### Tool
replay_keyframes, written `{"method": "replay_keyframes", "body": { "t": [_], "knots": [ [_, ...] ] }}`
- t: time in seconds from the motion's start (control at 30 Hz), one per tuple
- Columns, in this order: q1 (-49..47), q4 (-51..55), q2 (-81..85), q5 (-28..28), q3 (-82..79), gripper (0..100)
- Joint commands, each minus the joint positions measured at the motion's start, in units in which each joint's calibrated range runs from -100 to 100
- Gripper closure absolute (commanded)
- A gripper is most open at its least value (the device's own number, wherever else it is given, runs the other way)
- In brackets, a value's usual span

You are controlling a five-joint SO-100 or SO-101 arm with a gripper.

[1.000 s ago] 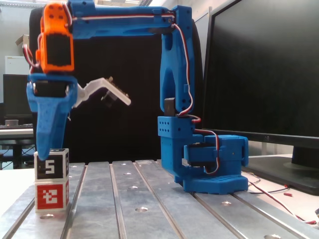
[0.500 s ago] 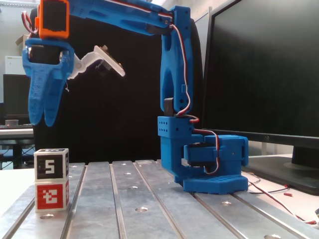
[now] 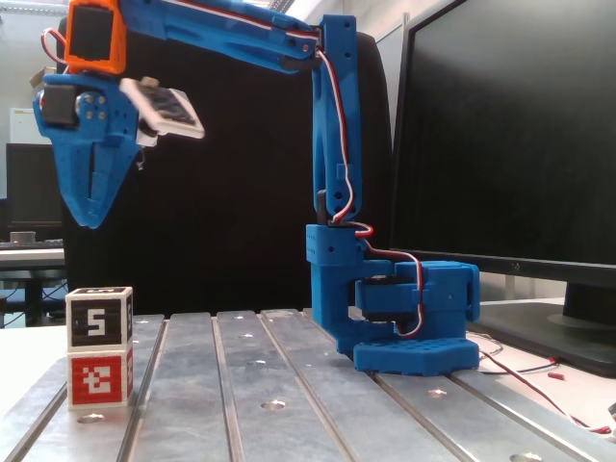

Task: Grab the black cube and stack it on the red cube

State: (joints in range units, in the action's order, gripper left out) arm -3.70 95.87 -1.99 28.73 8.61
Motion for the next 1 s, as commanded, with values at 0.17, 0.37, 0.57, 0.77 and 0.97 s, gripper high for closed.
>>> {"method": "replay_keyframes", "body": {
  "t": [0.17, 0.37, 0.57, 0.77, 0.97],
  "knots": [
    [-0.47, -6.31, 1.32, -11.79, -2.23, 99],
    [-0.84, -8.19, 1.4, -15.74, -5.76, 99],
    [-0.84, -12.38, 3.83, -18.63, -10.91, 99],
    [-0.84, -20.84, 11.59, -20.0, -23.3, 99],
    [-0.54, -27.26, 20.03, -21.0, -35.79, 99]
  ]
}}
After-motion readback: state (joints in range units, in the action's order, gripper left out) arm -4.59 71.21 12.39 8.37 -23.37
